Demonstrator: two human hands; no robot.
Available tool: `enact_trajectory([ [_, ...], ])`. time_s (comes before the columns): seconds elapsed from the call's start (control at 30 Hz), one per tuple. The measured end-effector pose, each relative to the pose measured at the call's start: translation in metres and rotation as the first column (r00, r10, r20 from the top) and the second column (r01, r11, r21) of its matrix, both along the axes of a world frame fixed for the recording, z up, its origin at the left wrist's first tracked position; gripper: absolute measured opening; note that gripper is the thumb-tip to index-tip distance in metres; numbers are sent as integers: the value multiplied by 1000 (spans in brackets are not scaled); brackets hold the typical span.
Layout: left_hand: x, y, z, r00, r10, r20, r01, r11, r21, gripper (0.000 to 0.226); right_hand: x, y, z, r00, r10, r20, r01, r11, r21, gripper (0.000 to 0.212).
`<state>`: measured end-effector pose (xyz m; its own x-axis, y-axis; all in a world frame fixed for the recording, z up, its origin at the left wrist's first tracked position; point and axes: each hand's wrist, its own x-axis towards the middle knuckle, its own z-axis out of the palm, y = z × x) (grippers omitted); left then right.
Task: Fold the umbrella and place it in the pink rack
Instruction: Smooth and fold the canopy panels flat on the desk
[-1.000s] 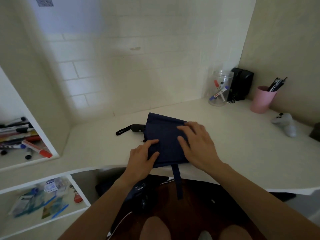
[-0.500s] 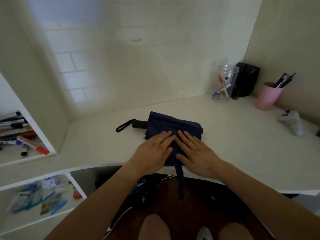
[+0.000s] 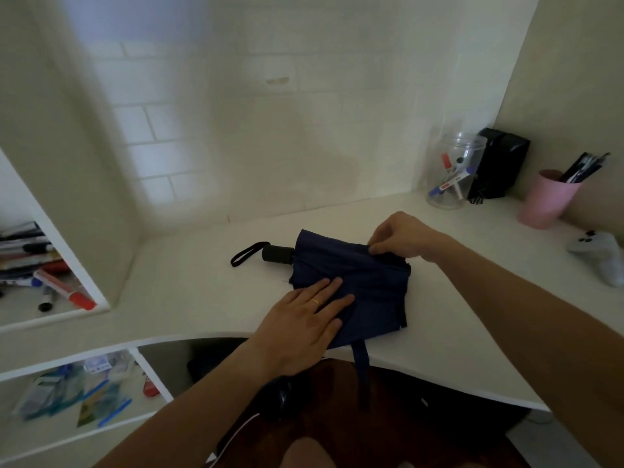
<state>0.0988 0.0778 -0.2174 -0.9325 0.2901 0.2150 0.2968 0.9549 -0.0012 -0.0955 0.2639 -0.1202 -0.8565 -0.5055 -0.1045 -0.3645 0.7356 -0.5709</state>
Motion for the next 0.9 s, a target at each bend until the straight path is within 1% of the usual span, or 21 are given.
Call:
enact_trajectory([
  [0.07,0,-1,-1,1000,-2,-13,2,1000,-6,57,-1,-2,6,997,-14,-80,10,999,-49,11],
  [0.2,1,0,-3,1000,7,-29,-8,1000,-20,57,9,2,21,976,-80,-203,20,960,-279,6],
  [0.23,0,1,-3,1000,14,-26,-14,1000,-20,57,14,5,25,968,-88,-235,2,939,-343,6],
  [0.27,0,2,-3,999,18,-27,-19,1000,-21,57,19,8,28,964,-93,-249,-24,902,-430,12],
  [0.33,-1,4,0,999,24,-23,-24,1000,-20,58,30,16,38,980,-77,-183,-50,797,-601,19],
  [0.37,-1,4,0,1000,27,-13,-27,999,-19,59,33,20,42,989,-62,-133,-34,787,-617,16],
  [0.4,0,5,1,1000,30,-4,-30,999,-17,60,36,22,45,994,-63,-84,3,816,-578,17],
  [0.43,2,5,1,1000,30,4,-30,999,-14,61,36,23,44,995,-102,-21,77,859,-507,32],
  [0.47,2,6,1,1000,30,8,-30,999,-12,62,35,24,42,982,-180,58,187,883,-430,49],
  [0.53,2,7,3,999,33,19,-33,999,-10,62,33,22,36,923,-316,220,376,866,-331,73],
  [0.57,2,7,3,999,32,20,-32,999,-9,62,33,19,34,899,-335,284,415,859,-300,75],
  [0.6,2,7,3,999,31,17,-31,999,-9,62,34,16,32,887,-331,323,424,860,-285,70],
  [0.63,2,8,3,999,31,10,-31,999,-7,61,35,13,31,888,-316,333,417,860,-294,61],
  [0.67,2,8,4,999,32,-3,-32,999,-4,60,37,11,31,898,-302,320,405,851,-334,50],
  [0.7,2,7,3,999,31,-20,-31,1000,1,59,37,10,31,910,-292,293,392,833,-390,45],
  [0.77,2,7,2,999,27,-40,-27,1000,3,58,44,13,33,931,-254,264,358,782,-511,42],
  [0.83,2,6,1,998,23,-55,-23,1000,0,57,57,20,35,947,-172,271,308,724,-618,42],
  [0.9,2,6,1,996,22,-87,-21,1000,11,55,74,28,28,967,-121,222,241,707,-665,43],
])
